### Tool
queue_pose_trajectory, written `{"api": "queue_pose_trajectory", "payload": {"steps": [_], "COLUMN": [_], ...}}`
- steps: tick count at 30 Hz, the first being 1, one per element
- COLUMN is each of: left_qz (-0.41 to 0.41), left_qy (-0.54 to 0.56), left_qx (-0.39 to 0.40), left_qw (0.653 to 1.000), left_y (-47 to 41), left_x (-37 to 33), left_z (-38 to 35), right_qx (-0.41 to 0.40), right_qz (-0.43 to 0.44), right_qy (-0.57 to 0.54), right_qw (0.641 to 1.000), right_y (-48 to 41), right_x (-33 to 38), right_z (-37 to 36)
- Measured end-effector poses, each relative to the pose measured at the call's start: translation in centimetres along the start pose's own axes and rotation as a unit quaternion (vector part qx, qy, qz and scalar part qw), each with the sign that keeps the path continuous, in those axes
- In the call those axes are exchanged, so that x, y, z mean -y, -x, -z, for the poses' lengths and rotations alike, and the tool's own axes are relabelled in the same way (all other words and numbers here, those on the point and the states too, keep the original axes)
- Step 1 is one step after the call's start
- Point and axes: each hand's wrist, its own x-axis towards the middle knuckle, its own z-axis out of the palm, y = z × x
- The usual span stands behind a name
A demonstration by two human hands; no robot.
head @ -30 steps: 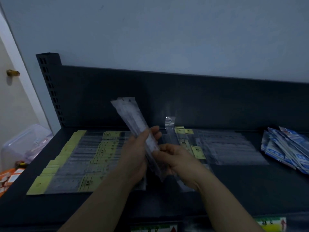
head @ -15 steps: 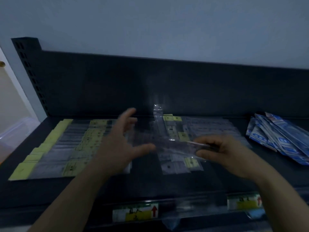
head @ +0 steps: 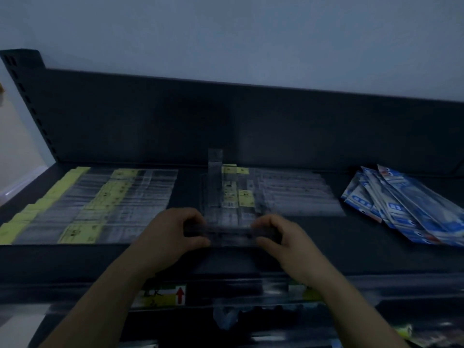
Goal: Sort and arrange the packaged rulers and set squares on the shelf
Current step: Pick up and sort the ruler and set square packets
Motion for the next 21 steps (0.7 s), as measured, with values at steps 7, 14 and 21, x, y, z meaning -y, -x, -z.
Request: {"api": "queue_pose_trajectory", "payload": {"steps": [7,14,21], "left_qz": [-0.054,-0.083,-0.078], "left_qy": [0.003,0.004,-0.267], "left_qx": [0.011,-0.007,0.024], "left_qw": [0.998,0.997,0.960], "left_y": [-2.7,-9.9,-11.7], "left_x": [-5.9,-11.2,-11.3], "left_z": [-1.9,-8.3,-11.1], "right_qx": [-0.016,-0.067,-0.014], "right_qz": [-0.019,-0.051,-0.045], "right_qy": [-0.047,0.004,0.218], "right_qw": [0.999,0.996,0.975], "right_y": [1.0,-1.3,-3.6], "right_x": [-1.8,-6.3,-10.4], "right_z": [8.7,16.2,15.6]}}
